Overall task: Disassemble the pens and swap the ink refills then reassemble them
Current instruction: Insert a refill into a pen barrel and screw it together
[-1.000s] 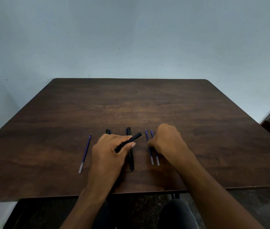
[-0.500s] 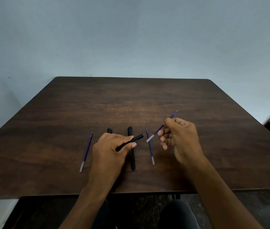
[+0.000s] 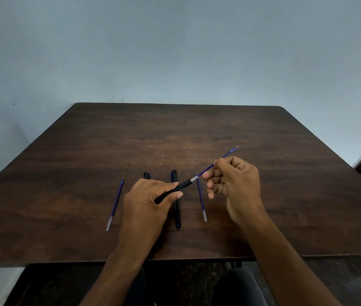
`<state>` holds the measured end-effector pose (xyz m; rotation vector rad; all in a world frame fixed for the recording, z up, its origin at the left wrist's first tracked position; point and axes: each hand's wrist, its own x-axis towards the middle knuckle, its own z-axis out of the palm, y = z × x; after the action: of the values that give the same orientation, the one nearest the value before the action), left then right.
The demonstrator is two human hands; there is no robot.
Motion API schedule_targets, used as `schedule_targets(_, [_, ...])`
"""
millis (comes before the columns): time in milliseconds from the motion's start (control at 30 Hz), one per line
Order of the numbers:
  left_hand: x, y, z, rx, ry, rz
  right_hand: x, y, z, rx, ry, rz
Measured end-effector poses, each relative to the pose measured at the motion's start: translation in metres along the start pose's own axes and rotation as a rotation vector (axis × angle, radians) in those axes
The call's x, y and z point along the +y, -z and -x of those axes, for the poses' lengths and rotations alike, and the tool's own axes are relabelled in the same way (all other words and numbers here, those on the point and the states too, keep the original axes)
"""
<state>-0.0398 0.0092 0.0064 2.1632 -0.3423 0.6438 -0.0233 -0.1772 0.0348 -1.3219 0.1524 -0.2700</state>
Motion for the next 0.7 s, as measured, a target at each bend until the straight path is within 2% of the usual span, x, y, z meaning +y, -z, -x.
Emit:
schedule_targets(367, [-0.002,0.000,-0.001,0.017,-0.025,0.002,0.017,-0.009,0.012,-0.122,-0.018,0.079])
schedule_targets(700, [-0.005,0.000,-0.001,0.006,-0.022,-0.007,0.015,-0.008,0.016,-0.155,-0.012,0.146])
